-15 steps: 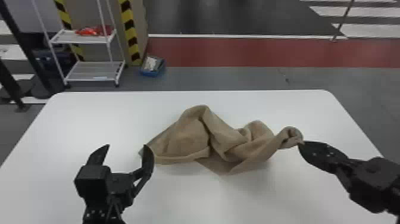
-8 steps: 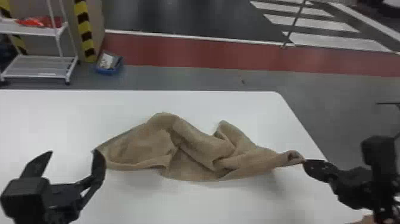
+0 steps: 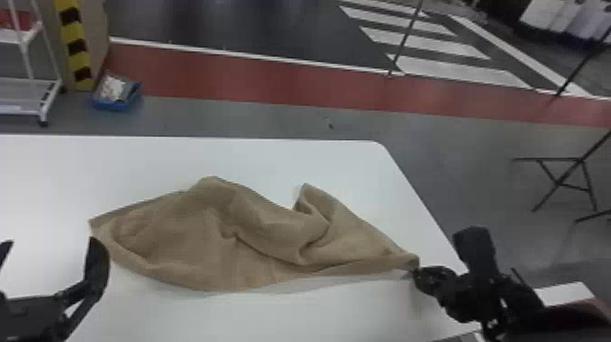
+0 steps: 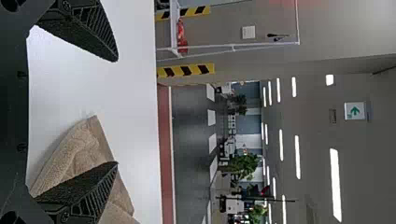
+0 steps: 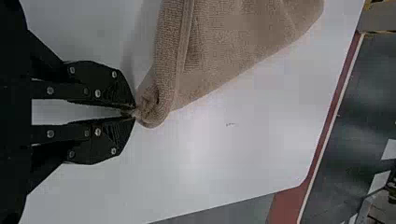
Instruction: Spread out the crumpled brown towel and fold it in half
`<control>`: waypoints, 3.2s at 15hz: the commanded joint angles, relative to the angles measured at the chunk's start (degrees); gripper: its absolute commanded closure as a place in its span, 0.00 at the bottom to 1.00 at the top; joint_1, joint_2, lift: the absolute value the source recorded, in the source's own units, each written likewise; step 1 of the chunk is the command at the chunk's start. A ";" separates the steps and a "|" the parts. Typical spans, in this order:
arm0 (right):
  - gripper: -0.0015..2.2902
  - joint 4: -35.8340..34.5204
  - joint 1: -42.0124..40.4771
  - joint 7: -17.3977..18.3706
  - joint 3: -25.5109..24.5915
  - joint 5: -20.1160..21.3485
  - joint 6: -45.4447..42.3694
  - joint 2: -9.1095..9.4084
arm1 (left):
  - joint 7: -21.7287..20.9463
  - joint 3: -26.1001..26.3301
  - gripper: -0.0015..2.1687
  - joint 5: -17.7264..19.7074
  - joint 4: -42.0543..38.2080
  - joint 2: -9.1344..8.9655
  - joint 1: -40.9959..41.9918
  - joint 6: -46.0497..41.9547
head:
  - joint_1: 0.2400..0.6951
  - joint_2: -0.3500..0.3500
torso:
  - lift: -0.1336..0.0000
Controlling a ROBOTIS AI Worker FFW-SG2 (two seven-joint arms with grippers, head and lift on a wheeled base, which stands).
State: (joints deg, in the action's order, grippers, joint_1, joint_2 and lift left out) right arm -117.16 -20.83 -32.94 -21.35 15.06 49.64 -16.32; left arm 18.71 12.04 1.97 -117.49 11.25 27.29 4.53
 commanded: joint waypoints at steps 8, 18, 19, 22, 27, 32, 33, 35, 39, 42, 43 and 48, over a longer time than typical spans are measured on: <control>0.04 -3.60 -4.75 3.67 -6.86 -12.24 -8.54 3.84 | -0.08 0.00 0.04 -0.12 0.42 -0.26 -0.13 0.00 | 1.00 0.02 | 0.04; 0.04 -4.04 -8.61 4.99 -9.68 -19.89 -15.22 5.60 | -4.74 0.26 0.05 0.49 10.00 0.09 -11.38 -0.17 | 1.00 0.02 | 0.04; 0.04 -4.13 -8.61 4.99 -9.76 -19.89 -15.22 6.04 | -5.79 0.00 0.06 1.28 12.19 0.09 -13.58 0.35 | 1.00 0.03 | 0.04; 0.04 -4.04 -8.53 6.22 -9.76 -20.42 -15.40 6.22 | -9.66 -0.70 0.08 4.01 18.26 0.18 -19.29 3.52 | 1.00 0.05 | 0.04; 0.04 -3.69 -7.38 6.57 -8.36 -19.63 -15.22 6.22 | -14.40 -2.29 0.13 7.52 21.51 0.35 -22.90 9.67 | 1.00 0.08 | 0.04; 0.04 -2.99 -7.21 6.57 -7.74 -19.54 -15.22 6.22 | -15.28 -3.52 0.13 7.43 22.57 0.35 -24.30 16.52 | 1.00 0.12 | 0.04; 0.04 -3.08 -7.30 6.57 -7.74 -19.54 -15.22 6.22 | -15.81 -3.60 0.13 7.52 22.65 0.35 -24.30 17.40 | 1.00 0.13 | 0.04; 0.04 -3.08 -7.30 6.57 -7.83 -19.54 -15.22 6.22 | -15.99 -3.60 0.13 7.79 22.92 0.35 -24.39 17.40 | 1.00 0.13 | 0.04; 0.04 -2.73 -7.38 6.57 -7.83 -19.45 -15.22 6.22 | -15.99 -2.99 0.13 8.49 22.65 0.26 -24.39 17.40 | 1.00 0.13 | 0.04; 0.04 -2.37 -7.30 6.57 -7.83 -19.45 -15.22 6.13 | -16.34 -2.64 0.13 8.40 22.83 -0.09 -24.66 17.23 | 1.00 0.11 | 0.04; 0.04 -2.29 -7.30 6.57 -7.83 -19.45 -15.22 6.13 | -16.43 -2.55 0.14 8.31 22.92 -0.09 -24.74 17.23 | 1.00 0.11 | 0.04; 0.04 -1.67 -7.03 6.57 -7.83 -19.45 -15.22 5.95 | -17.22 -2.20 0.19 7.87 22.92 -0.09 -24.92 17.23 | 1.00 0.09 | 0.04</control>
State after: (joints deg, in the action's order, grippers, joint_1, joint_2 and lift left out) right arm -119.00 -27.98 -26.36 -29.17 -4.39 34.35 -10.29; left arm 1.62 9.84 9.93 -94.57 11.13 2.39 21.76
